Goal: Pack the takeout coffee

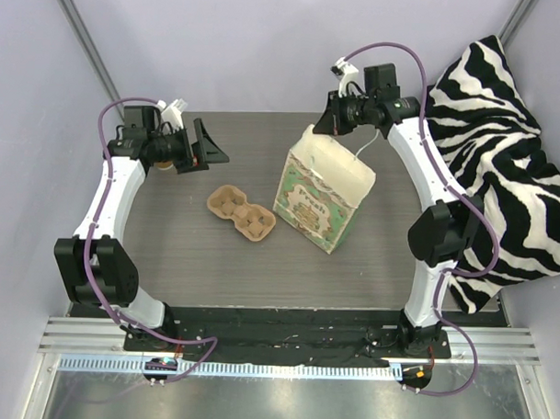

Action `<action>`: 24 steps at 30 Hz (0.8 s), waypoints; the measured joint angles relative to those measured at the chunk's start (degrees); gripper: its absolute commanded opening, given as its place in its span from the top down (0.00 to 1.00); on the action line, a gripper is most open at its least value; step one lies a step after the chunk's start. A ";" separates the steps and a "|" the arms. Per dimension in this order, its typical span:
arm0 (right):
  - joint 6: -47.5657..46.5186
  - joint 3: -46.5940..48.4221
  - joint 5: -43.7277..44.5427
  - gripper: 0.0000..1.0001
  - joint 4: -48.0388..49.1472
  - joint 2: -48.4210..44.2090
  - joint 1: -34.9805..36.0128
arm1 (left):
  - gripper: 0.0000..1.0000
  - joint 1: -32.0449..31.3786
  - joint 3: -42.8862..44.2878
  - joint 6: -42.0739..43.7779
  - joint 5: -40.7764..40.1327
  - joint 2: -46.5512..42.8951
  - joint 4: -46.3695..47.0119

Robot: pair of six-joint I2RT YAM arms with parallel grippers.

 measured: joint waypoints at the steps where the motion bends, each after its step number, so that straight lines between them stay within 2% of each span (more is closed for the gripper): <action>1: 1.55 -0.24 0.35 0.99 -0.11 -0.11 0.00 | 0.02 0.02 0.00 0.00 -0.24 0.00 -0.02; 6: 11.98 -6.12 5.62 0.99 -0.02 -3.80 -0.02 | 0.02 0.02 -0.57 -0.02 -1.18 0.02 0.04; 16: 32.30 -17.94 20.26 0.99 -1.75 -17.07 -0.33 | 0.02 0.02 -1.38 -0.28 -2.19 0.98 0.04; 24: 41.83 -28.63 25.31 0.99 -2.12 -28.85 -0.59 | 0.02 0.02 -1.38 -0.68 -2.75 1.25 0.28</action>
